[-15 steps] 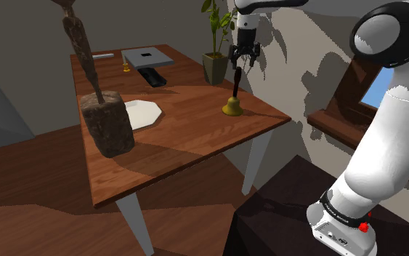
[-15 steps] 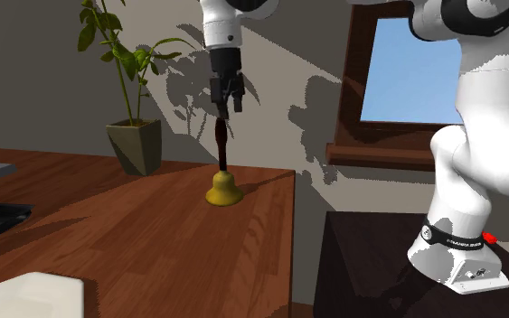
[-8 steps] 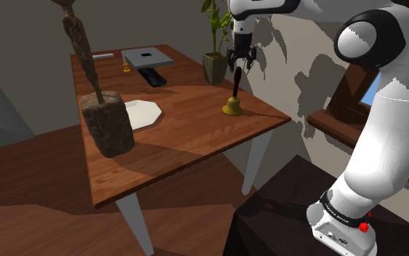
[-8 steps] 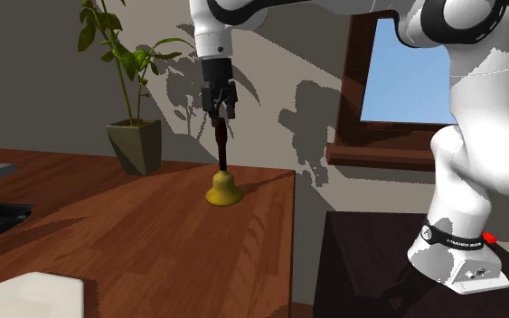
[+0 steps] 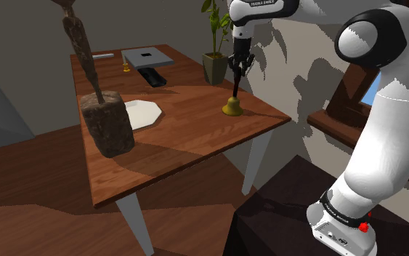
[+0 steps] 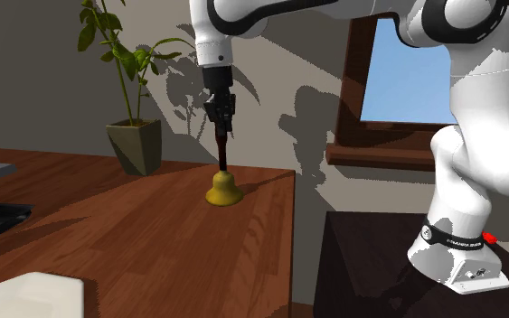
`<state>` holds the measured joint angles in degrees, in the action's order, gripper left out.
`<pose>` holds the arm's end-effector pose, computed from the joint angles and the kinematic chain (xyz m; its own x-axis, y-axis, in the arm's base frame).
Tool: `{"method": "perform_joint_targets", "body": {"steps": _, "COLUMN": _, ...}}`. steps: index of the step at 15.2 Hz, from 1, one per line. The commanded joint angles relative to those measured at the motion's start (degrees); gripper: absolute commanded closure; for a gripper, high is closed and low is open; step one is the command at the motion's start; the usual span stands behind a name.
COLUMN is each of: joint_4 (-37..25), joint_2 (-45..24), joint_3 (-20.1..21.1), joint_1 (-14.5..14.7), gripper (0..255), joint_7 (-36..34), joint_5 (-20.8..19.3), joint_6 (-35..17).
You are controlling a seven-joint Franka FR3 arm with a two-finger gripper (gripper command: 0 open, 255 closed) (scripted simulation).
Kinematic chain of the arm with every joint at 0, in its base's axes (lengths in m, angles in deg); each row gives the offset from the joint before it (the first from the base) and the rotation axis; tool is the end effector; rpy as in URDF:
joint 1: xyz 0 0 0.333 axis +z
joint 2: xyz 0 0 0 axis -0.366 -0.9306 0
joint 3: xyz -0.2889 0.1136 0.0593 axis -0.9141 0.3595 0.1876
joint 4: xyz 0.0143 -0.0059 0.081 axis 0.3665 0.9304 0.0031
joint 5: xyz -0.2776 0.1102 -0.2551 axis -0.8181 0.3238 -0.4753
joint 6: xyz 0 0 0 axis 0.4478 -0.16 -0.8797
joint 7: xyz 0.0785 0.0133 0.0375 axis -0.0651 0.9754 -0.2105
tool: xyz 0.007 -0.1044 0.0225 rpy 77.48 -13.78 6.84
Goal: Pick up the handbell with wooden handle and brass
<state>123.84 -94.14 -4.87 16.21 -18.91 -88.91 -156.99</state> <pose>0.6236 -0.1065 0.5211 0.9511 -0.2990 -0.0772 -0.2979 -0.9543 0.0261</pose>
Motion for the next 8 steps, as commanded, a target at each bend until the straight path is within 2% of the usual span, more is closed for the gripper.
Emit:
{"method": "perform_joint_targets", "body": {"steps": 1, "joint_4": 0.0, "joint_2": 0.0, "joint_3": 0.0, "joint_1": 0.0, "gripper": 255, "joint_7": 0.0, "joint_5": 0.0, "joint_6": 0.0}}
{"method": "perform_joint_targets", "body": {"steps": 6, "joint_4": 0.0, "joint_2": -0.1, "joint_3": 0.0, "joint_1": 0.0, "gripper": 255, "joint_7": 0.0, "joint_5": 0.0, "joint_6": 0.0}}
{"method": "perform_joint_targets", "body": {"steps": 8, "joint_4": -1.7, "joint_2": -0.2, "joint_3": 0.0, "joint_1": 0.0, "gripper": 255, "joint_7": 0.0, "joint_5": 0.0, "joint_6": 1.6}}
